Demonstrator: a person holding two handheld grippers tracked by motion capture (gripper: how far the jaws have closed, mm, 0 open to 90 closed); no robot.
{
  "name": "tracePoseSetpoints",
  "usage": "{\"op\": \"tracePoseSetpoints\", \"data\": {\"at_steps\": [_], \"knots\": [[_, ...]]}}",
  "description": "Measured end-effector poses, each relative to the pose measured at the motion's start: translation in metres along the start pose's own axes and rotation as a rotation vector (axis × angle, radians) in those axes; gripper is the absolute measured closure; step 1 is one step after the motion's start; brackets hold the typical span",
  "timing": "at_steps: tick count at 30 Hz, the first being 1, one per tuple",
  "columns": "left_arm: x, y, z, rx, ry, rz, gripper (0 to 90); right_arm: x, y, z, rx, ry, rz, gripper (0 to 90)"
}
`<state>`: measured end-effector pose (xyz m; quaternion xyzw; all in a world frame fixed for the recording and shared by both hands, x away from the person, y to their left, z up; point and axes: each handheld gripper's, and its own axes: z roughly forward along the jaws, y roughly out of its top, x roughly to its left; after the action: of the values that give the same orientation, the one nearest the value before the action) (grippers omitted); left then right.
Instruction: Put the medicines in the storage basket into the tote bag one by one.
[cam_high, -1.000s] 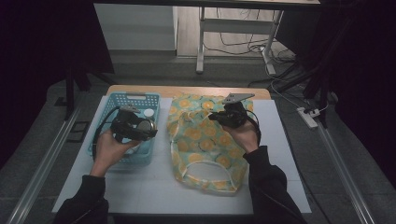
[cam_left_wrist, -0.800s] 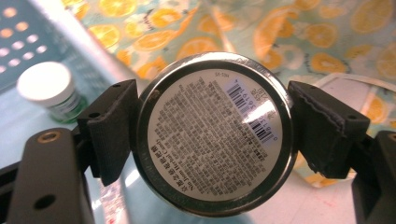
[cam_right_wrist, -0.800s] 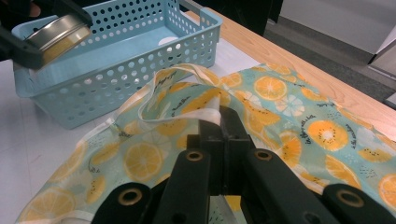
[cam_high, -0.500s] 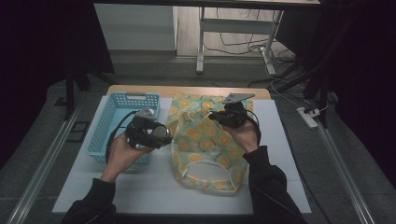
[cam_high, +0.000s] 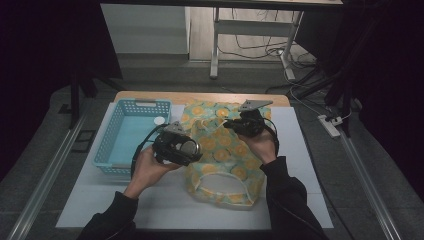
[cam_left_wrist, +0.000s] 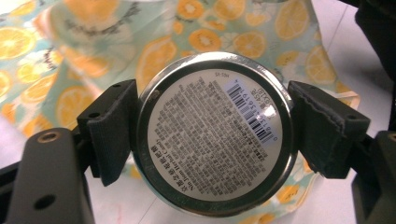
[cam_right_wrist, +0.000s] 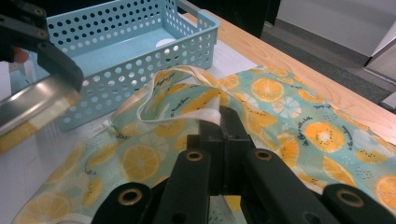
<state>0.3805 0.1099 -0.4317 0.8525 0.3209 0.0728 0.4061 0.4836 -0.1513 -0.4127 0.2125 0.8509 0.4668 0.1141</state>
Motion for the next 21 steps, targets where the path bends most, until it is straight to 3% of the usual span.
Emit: {"op": "tracePoseSetpoints", "data": {"at_steps": [9, 21], "knots": [[-0.006, 0.010, 0.028, 0.007, -0.020, 0.023, 20.9, -0.001, -0.001, 0.000, -0.004, -0.003, 0.003, 89.9], [-0.005, 0.024, 0.065, 0.009, -0.027, 0.034, 20.9, -0.006, -0.003, 0.001, -0.005, -0.009, 0.021, 89.9]]}}
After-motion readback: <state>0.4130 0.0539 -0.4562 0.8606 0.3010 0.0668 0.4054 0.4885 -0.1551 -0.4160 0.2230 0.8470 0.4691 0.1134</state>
